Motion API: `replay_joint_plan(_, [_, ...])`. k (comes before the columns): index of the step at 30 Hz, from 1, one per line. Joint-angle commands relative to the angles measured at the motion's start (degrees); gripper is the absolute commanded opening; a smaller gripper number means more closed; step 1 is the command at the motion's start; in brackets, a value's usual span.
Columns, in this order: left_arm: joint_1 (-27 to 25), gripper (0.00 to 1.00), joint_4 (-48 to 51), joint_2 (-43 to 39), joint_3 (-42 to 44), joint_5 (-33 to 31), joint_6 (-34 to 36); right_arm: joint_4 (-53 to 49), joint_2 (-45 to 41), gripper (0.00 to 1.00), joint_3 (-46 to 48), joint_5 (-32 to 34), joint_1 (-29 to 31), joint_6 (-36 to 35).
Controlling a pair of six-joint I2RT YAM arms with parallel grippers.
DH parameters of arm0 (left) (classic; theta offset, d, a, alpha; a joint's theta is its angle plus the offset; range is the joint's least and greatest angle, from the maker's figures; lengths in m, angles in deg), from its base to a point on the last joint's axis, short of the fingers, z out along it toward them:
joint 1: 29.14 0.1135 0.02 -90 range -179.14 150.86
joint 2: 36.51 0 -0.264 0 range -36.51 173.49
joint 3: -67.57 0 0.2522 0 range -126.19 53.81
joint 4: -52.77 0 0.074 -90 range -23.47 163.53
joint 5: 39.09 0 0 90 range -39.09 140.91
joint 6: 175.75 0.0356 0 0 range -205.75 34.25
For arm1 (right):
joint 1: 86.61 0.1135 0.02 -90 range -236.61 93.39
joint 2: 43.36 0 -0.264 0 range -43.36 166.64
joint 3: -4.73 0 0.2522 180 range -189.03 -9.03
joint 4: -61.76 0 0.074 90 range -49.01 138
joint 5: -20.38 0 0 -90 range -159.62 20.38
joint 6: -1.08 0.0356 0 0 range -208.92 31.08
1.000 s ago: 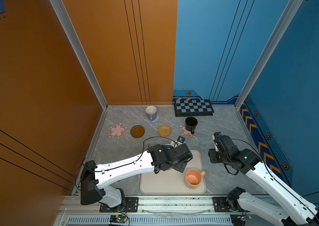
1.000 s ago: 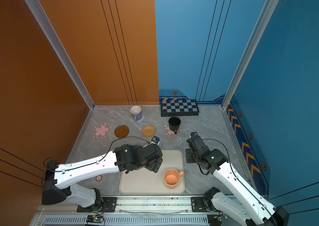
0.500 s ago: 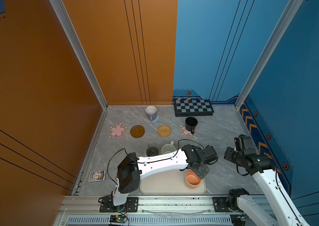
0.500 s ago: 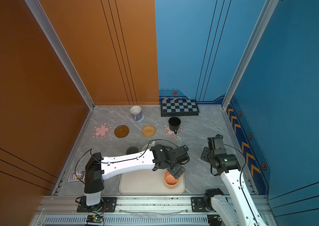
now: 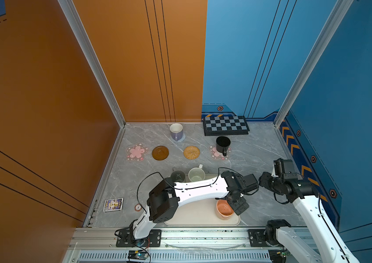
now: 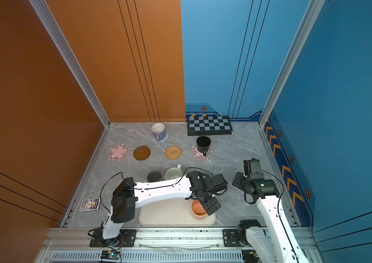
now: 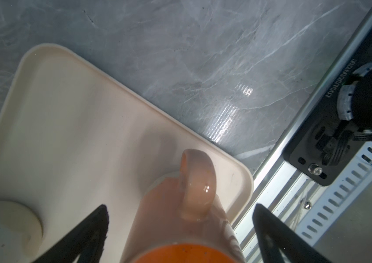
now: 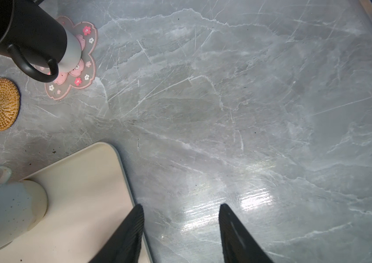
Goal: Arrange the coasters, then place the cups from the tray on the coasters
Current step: 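Lower the left gripper to the pink mug's handle on the tray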
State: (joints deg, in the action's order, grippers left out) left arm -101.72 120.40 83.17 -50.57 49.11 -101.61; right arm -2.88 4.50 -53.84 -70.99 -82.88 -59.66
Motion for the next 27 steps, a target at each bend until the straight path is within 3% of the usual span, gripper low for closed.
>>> replay_joint_plan(1, [1.1, 0.99, 1.9, 2.2, -2.1, -0.1, -1.0, 1.5, 0.0, 0.55, 0.6, -0.9, -0.3, 1.2])
replay_joint_plan(8, [5.0, 0.98, 3.8, 3.9, -4.2, -4.8, -9.3, 2.4, 0.5, 0.55, 1.2, -0.9, -0.3, 1.2])
replay_joint_plan(15, [8.2, 0.96, 3.9, -0.4, 2.9, -5.8, -14.5, 4.5, 3.0, 0.55, 1.2, -2.7, 0.0, 1.5])
replay_joint_plan(27, [8.7, 0.96, 3.9, -8.1, 12.5, -7.9, -20.7, 7.9, 6.3, 0.53, 0.8, -1.9, 4.6, 3.3])
